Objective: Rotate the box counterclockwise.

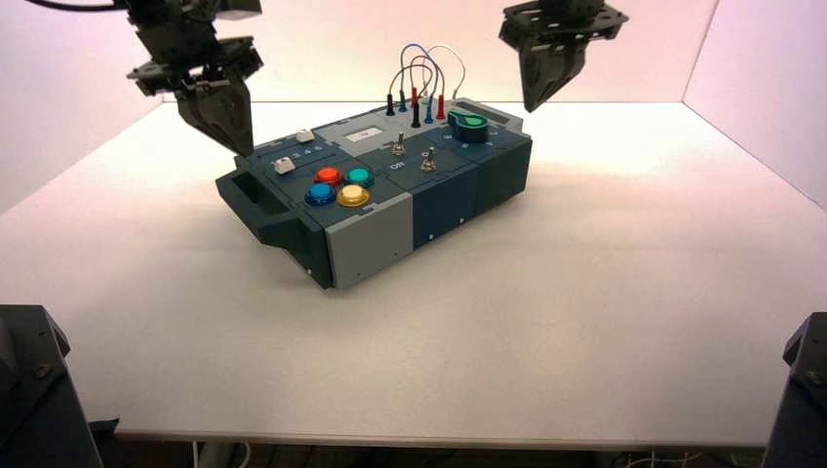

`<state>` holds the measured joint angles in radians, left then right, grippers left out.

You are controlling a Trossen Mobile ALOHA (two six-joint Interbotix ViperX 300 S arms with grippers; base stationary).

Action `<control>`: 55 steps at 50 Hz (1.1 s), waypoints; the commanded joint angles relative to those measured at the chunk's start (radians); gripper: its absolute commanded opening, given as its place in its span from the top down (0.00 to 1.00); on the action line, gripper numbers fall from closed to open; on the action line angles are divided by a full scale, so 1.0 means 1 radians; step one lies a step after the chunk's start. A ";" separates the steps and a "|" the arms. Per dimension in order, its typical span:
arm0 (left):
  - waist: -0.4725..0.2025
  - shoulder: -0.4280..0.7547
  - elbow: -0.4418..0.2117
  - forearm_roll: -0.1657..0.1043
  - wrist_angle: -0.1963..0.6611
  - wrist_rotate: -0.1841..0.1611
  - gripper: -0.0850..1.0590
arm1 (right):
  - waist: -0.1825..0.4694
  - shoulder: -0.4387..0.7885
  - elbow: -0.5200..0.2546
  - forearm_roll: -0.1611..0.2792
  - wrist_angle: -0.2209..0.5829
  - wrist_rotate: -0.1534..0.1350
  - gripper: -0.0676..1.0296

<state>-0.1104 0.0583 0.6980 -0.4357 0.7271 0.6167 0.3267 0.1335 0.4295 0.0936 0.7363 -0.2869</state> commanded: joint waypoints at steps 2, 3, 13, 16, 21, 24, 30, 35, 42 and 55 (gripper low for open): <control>0.000 -0.067 -0.005 -0.002 0.011 0.000 0.95 | 0.008 -0.106 0.025 0.006 0.008 -0.002 0.96; 0.002 -0.072 -0.005 -0.003 0.014 0.000 0.95 | 0.009 -0.118 0.032 0.008 0.009 -0.002 0.96; -0.003 -0.110 -0.002 -0.003 0.043 0.002 0.95 | 0.026 -0.202 0.083 0.020 0.041 -0.006 0.96; -0.003 -0.130 0.000 -0.003 0.037 0.002 0.95 | 0.037 -0.224 0.104 0.020 0.038 -0.006 0.96; -0.003 -0.173 0.012 -0.011 -0.011 0.002 0.95 | 0.055 -0.252 0.137 0.021 0.023 -0.006 0.96; -0.003 -0.201 0.025 -0.014 -0.051 0.002 0.95 | 0.060 -0.270 0.156 0.025 0.006 -0.003 0.96; -0.003 -0.258 0.052 -0.018 -0.133 0.002 0.95 | 0.058 -0.316 0.201 0.043 -0.044 0.003 0.96; -0.003 -0.304 0.072 -0.018 -0.195 0.002 0.95 | 0.058 -0.364 0.239 0.052 -0.098 0.015 0.96; -0.003 -0.353 0.089 -0.018 -0.262 0.002 0.95 | 0.057 -0.439 0.298 0.061 -0.189 0.063 0.96; -0.003 -0.360 0.123 -0.026 -0.379 -0.006 0.95 | 0.040 -0.552 0.380 0.060 -0.328 0.163 0.96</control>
<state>-0.1120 -0.2823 0.8161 -0.4541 0.4019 0.6151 0.3758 -0.3620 0.8023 0.1503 0.4602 -0.1534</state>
